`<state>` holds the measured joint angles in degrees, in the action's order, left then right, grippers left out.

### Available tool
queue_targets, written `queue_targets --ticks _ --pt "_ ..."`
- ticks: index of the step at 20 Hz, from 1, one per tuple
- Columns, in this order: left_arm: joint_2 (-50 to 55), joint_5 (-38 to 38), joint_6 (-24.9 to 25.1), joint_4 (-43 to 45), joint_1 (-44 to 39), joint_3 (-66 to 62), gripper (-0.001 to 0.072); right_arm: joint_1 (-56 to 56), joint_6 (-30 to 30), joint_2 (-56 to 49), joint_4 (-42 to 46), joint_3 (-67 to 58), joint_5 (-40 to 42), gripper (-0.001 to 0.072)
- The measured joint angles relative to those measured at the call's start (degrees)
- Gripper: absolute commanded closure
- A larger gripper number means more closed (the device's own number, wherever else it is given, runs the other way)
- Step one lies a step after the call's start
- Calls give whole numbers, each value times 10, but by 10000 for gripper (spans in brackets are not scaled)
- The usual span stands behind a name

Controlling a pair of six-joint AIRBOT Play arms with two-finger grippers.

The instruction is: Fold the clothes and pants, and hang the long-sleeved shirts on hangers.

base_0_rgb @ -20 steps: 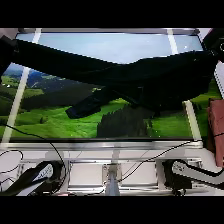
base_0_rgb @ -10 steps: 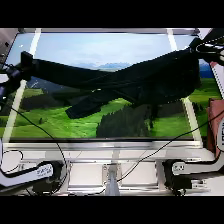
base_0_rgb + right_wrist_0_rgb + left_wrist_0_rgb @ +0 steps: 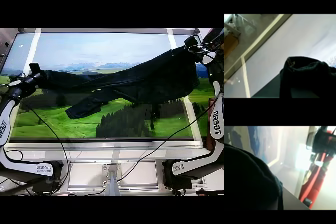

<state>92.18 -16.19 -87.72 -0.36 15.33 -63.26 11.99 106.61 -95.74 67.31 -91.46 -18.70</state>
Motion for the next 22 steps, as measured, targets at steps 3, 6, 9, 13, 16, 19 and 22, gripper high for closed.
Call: queue_targets --ticks 3,6,9,13,16,19,22 --pt "16 20 -2 -80 0 0 690 -7 6 -4 -10 0 52 675" --pt "26 29 16 -118 0 0 331 -15 8 -5 -14 0 82 422" --pt "30 21 70 -133 1 -2 132 -20 8 -6 -14 0 90 269" --pt "32 -23 169 -141 6 -30 136 -23 7 -6 -13 0 66 269" --pt "32 -76 296 -144 15 -75 482 -23 -8 -6 -7 0 32 269" --pt "31 -136 438 -125 27 -118 484 -23 -53 -6 4 0 -21 270" --pt "29 -184 485 -3 35 -138 486 -23 -103 -6 16 0 -87 270"
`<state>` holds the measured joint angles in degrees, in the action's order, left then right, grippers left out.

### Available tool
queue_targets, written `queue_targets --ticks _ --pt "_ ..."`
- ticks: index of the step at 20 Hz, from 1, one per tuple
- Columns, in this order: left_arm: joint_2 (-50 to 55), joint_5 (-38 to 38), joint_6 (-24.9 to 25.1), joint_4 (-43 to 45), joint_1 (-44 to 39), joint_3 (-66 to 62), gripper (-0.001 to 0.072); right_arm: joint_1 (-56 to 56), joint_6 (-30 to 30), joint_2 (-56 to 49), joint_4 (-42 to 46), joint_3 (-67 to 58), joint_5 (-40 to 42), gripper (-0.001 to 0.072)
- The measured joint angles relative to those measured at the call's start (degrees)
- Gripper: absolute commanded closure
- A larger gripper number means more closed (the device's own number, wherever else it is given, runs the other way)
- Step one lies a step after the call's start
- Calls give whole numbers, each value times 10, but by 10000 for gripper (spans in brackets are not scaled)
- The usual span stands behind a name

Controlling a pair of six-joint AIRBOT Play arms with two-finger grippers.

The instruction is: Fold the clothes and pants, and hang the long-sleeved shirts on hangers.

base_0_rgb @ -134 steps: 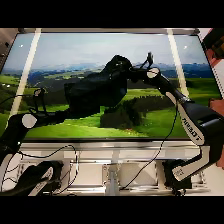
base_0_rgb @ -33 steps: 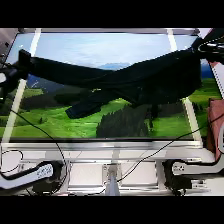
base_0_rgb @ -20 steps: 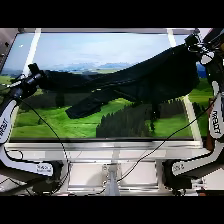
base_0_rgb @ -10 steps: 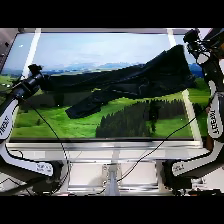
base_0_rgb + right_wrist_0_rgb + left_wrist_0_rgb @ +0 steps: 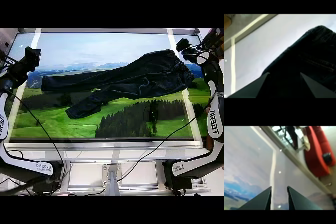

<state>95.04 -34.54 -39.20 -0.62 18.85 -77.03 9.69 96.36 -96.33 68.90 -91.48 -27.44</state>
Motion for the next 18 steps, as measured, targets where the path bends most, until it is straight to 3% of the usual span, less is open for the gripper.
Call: queue_targets --ticks 2,3,4,8,11,13,16,18 --pt "-1 -36 -50 153 2 -5 490 0 -27 0 13 0 -46 270" --pt "-2 -61 -94 241 3 -7 564 0 -41 0 21 0 -70 272" --pt "-2 -80 -138 320 5 -9 687 0 -55 0 32 0 -91 279" --pt "-14 -175 -254 556 17 -11 691 18 -85 0 98 0 -186 309" --pt "-39 -212 -285 626 26 -12 691 68 -73 0 126 0 -255 299" --pt "-59 -224 -297 649 28 -12 691 113 -54 0 128 2 -292 250" --pt "-80 -234 -305 658 29 -12 691 175 -37 -13 91 10 -321 164" --pt "-87 -238 -309 644 29 -12 691 205 -33 -36 52 13 -325 158"
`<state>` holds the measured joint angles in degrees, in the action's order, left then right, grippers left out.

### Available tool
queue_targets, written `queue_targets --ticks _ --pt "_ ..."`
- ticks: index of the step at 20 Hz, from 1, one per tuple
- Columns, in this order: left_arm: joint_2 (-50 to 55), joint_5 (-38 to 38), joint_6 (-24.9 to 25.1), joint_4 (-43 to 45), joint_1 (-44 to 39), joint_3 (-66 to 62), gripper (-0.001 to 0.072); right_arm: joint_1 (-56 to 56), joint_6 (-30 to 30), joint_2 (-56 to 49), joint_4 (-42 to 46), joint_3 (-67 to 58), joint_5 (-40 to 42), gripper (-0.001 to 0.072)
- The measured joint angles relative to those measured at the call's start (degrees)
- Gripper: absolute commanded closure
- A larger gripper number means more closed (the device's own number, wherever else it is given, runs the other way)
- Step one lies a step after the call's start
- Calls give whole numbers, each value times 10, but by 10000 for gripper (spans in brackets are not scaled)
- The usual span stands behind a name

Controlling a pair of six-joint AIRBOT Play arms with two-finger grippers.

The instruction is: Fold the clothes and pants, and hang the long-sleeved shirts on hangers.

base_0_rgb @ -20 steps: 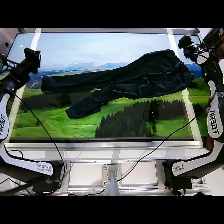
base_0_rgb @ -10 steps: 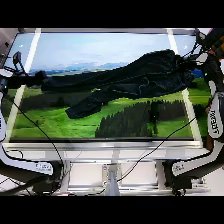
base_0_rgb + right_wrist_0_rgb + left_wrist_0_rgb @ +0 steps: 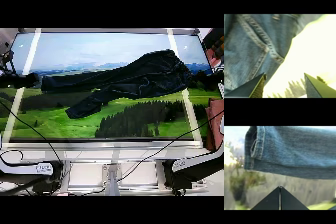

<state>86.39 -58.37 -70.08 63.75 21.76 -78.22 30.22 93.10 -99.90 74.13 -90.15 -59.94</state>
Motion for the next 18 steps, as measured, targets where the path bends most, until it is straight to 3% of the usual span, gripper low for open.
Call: queue_targets --ticks 7,11,13,17,18 --pt "-7 -9 -2 -83 0 0 691 39 3 -95 -133 1 100 158" --pt "-7 -11 -2 -98 0 0 690 43 -23 -141 -223 -22 147 163" --pt "-7 -11 -2 -101 -2 0 690 43 -32 -159 -254 -32 164 247" --pt "-7 -11 -2 -103 -5 0 683 43 -39 -175 -285 -41 187 304" --pt "-7 -11 -2 -104 -6 0 682 42 -40 -176 -288 -41 190 390"
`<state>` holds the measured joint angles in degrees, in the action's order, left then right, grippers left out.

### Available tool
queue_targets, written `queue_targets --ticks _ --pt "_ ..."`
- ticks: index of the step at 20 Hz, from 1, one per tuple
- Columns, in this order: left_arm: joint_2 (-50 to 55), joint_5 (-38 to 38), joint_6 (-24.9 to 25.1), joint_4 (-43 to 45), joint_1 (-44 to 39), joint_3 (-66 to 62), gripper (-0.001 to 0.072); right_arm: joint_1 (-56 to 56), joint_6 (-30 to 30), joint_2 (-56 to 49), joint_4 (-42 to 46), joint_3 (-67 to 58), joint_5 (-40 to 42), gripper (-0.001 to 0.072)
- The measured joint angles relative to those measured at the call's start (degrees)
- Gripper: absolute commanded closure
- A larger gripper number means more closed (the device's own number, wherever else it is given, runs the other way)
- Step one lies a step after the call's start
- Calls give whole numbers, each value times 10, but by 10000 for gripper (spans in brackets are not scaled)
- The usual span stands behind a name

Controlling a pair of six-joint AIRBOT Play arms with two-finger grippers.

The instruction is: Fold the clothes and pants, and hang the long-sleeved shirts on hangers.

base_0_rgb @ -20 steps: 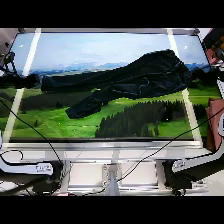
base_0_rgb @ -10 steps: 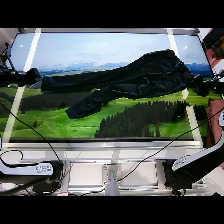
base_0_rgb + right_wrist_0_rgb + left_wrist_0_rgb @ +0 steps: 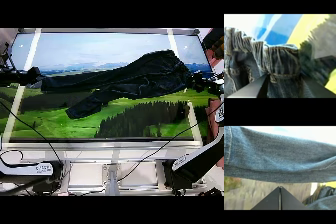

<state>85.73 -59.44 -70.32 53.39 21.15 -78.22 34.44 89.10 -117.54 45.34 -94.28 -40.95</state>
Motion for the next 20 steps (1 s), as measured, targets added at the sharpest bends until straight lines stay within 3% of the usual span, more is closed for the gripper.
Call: queue_targets --ticks 1,2,3,4,5,6,7,11,12,15,17,20 --pt "1 0 0 0 0 0 680 -2 0 -2 1 0 2 464" --pt "2 0 0 -1 -1 0 555 -5 -1 -3 5 -1 2 564" --pt "2 -3 0 -1 -1 0 308 -9 -2 -3 12 -1 3 674" --pt "3 -8 0 -1 -1 0 147 -15 -2 -4 16 -1 3 675" --pt "3 -16 0 -1 -1 0 198 -19 -3 -4 21 -2 2 675" --pt "3 -26 -1 -1 -1 0 372 -22 -5 -3 24 -2 1 675" --pt "3 -39 -1 -1 0 0 499 -25 -8 1 29 -2 -4 676" --pt "-2 -96 1 3 2 0 516 -29 -15 48 57 -2 -28 675" --pt "-7 -104 1 3 2 0 597 -29 -16 66 69 -2 -34 675" --pt "-24 -128 3 5 2 2 608 -30 -17 130 114 -2 -62 676" --pt "-41 -144 9 5 2 17 691 -30 -17 169 143 -2 -89 676" --pt "-94 -144 16 5 -2 88 691 -30 -17 215 176 -2 -125 676"
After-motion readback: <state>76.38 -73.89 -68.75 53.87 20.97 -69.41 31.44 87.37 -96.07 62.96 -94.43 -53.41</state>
